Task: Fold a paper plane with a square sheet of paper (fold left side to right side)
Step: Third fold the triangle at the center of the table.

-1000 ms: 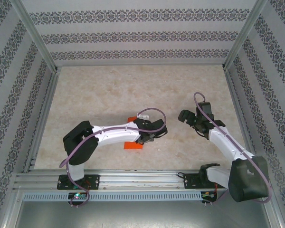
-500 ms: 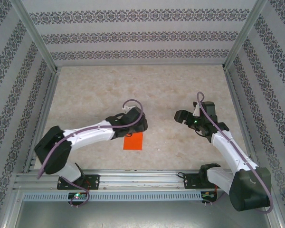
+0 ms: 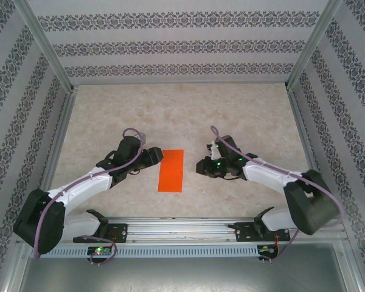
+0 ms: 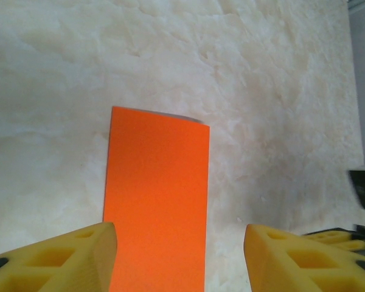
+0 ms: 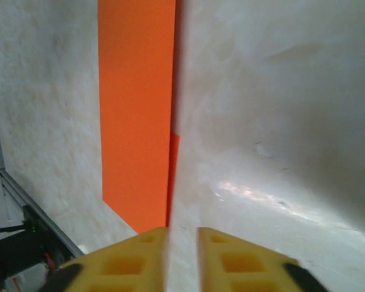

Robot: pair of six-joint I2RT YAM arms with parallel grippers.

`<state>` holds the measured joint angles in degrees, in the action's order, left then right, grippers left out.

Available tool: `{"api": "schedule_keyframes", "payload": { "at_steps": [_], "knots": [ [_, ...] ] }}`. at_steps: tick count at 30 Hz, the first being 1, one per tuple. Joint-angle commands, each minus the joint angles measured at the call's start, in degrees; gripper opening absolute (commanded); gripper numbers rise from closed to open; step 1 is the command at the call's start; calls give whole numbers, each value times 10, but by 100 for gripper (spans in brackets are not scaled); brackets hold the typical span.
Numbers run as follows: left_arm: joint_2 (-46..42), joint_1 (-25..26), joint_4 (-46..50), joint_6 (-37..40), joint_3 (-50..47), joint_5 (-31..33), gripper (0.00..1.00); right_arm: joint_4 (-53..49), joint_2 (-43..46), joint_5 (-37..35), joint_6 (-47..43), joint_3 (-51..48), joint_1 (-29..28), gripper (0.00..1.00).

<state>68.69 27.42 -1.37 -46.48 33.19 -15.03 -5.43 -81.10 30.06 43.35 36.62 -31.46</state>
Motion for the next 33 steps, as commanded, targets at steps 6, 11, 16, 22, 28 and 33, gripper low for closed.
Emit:
{"api": "schedule_keyframes", "payload": {
  "at_steps": [6, 11, 16, 22, 28, 33],
  "knots": [
    [-12, -30, -29, 26, -18, -89, 56, 80, -104, -33, 46, 60, -65, 0],
    [1, -32, -5, 41, -9, -88, 55, 82, -152, -33, 41, 90, -77, 0],
    [13, -32, 14, 47, 1, -88, 54, 75, -176, -35, 32, 101, -78, 0],
    [18, -32, 38, 55, 9, -80, 54, 64, -202, -36, 23, 109, -77, 0],
    [28, -32, 73, 66, 18, -83, 53, 30, -221, -45, 2, 117, -76, 0],
    [54, -32, 78, 66, 21, -115, 52, -19, -229, -66, -26, 129, -73, 0]
  ]
}}
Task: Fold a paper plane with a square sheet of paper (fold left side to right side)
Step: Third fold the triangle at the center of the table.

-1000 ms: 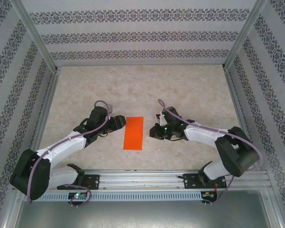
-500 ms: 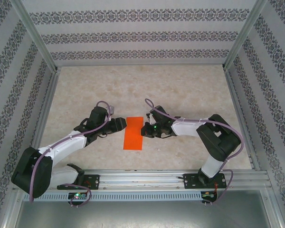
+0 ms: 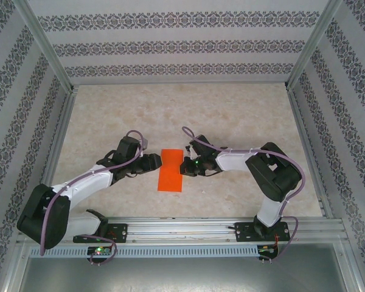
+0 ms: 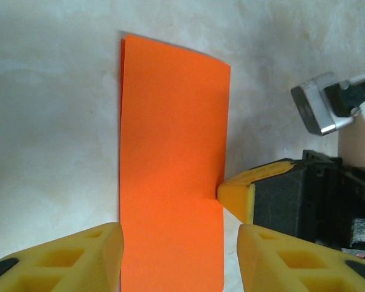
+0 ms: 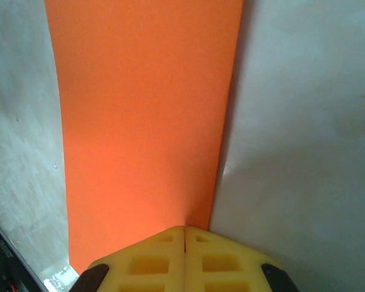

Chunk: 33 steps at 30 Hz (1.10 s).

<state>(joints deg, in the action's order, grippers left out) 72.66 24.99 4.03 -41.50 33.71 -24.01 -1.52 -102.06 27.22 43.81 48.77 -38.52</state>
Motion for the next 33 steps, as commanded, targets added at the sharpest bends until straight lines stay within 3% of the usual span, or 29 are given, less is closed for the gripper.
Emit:
{"api": "schedule_keyframes", "payload": {
  "at_steps": [1, 9, 33],
  "knots": [
    [23, -8, 24, 16, 18, -32, 52, -66, -19, -41, -35, 10, -2, 0],
    [105, -5, 3, 15, 37, -91, 43, -71, -16, -43, -42, 10, 4, 0],
    [171, 8, 10, 17, 36, -110, 40, -69, -19, -40, -48, 8, 13, 0]
  ]
}}
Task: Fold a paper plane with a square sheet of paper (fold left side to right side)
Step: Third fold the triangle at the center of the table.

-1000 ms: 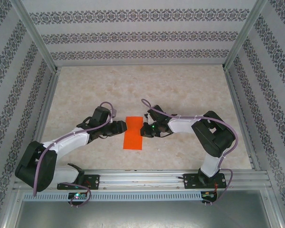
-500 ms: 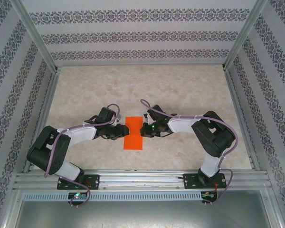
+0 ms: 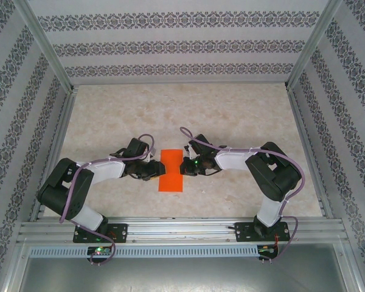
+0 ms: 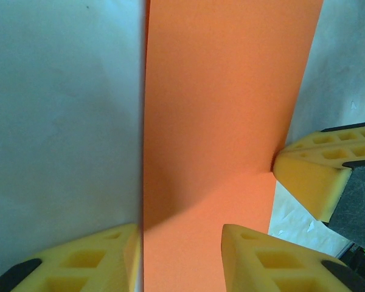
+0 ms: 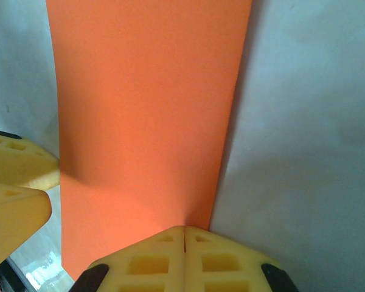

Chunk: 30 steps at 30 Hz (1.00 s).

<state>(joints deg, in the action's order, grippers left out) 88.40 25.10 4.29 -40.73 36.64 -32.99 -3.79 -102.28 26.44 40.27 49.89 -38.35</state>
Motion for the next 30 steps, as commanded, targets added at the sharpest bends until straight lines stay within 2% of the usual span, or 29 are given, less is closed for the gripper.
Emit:
{"api": "schedule_keyframes", "payload": {
  "at_steps": [1, 11, 17, 25, 30],
  "knots": [
    [14, 7, 1, 6, 6, -25, 40, -46, -17, -32, -12, -3, 11, 0],
    [-4, 8, -70, -35, -10, -56, 38, -44, -17, -31, -12, -6, 10, 0],
    [-14, 7, -55, -32, -10, -35, 40, -44, -16, -31, -12, -5, 11, 0],
    [-27, 7, 21, -35, -13, 11, 41, -44, -15, -33, -13, -6, 11, 0],
    [-17, 8, 7, -57, -24, 0, 40, -43, -16, -32, -13, -6, 11, 0]
  ]
}}
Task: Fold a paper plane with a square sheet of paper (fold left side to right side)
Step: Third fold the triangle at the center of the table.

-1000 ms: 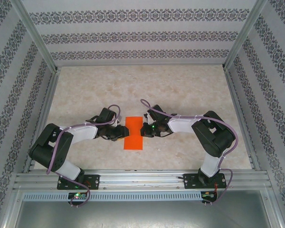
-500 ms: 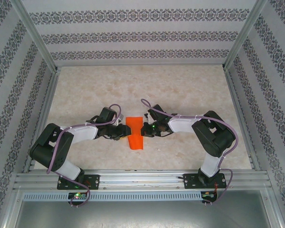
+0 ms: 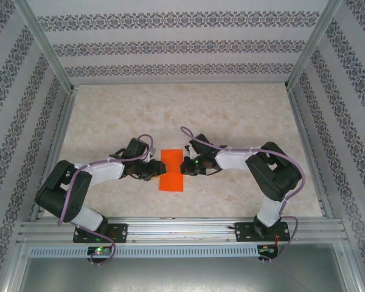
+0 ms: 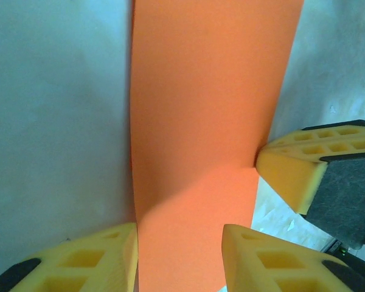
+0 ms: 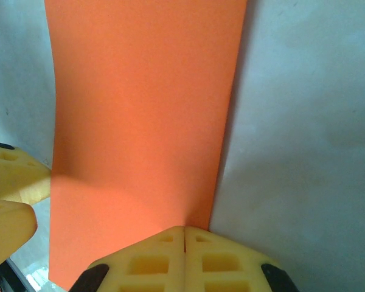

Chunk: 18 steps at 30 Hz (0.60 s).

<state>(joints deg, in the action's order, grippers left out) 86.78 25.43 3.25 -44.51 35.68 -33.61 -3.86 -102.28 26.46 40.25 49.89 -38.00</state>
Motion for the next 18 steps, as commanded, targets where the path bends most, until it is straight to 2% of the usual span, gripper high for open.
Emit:
{"api": "schedule_keyframes", "payload": {
  "at_steps": [1, 10, 18],
  "knots": [
    [2, 4, 15, -21, -16, 5, 39, -43, -16, -33, -13, -6, 7, 0],
    [12, 5, -11, -36, -21, 0, 28, -41, -12, -31, -14, -7, 7, 0],
    [10, 6, -32, -48, -30, -2, 11, -37, -5, -31, -14, -6, 8, 0]
  ]
}}
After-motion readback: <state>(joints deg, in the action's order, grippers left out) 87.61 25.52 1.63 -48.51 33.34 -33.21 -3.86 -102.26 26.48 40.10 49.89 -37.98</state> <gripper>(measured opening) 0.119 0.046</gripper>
